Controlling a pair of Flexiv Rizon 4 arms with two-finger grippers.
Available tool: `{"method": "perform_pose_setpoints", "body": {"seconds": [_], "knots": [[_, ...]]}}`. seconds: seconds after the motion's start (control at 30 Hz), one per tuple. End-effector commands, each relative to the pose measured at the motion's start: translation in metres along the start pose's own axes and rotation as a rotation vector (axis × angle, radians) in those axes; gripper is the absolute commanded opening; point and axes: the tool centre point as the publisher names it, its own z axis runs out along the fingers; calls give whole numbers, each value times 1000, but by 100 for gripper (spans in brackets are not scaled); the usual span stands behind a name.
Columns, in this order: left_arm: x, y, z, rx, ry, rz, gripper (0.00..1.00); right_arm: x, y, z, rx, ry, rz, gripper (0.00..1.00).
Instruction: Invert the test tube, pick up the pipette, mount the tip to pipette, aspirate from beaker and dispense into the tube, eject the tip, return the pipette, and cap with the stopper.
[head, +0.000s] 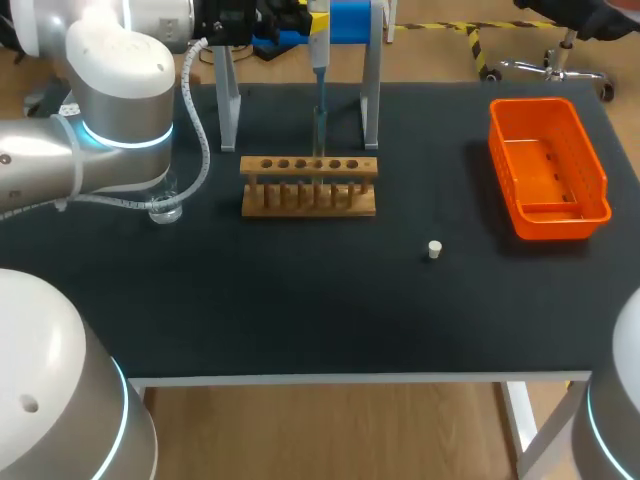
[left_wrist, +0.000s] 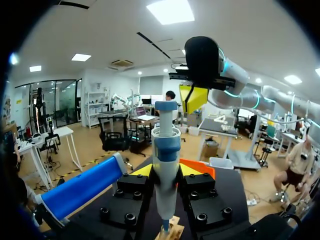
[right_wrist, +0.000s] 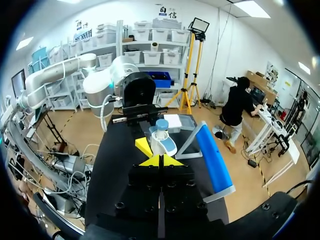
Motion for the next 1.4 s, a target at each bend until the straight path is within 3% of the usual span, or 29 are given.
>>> {"method": "perform_pose_setpoints", "body": {"seconds": [0.03, 0.67, 1.4], "knots": [[0, 1, 1, 5, -2, 1, 0, -1, 1, -1, 5, 3, 1, 0], [0, 1, 1, 5, -2, 1, 0, -2, 23, -3, -14, -3, 94, 0], [0, 1, 1, 5, -2, 1, 0, -6, 56, 24, -54, -1, 104, 0]]}}
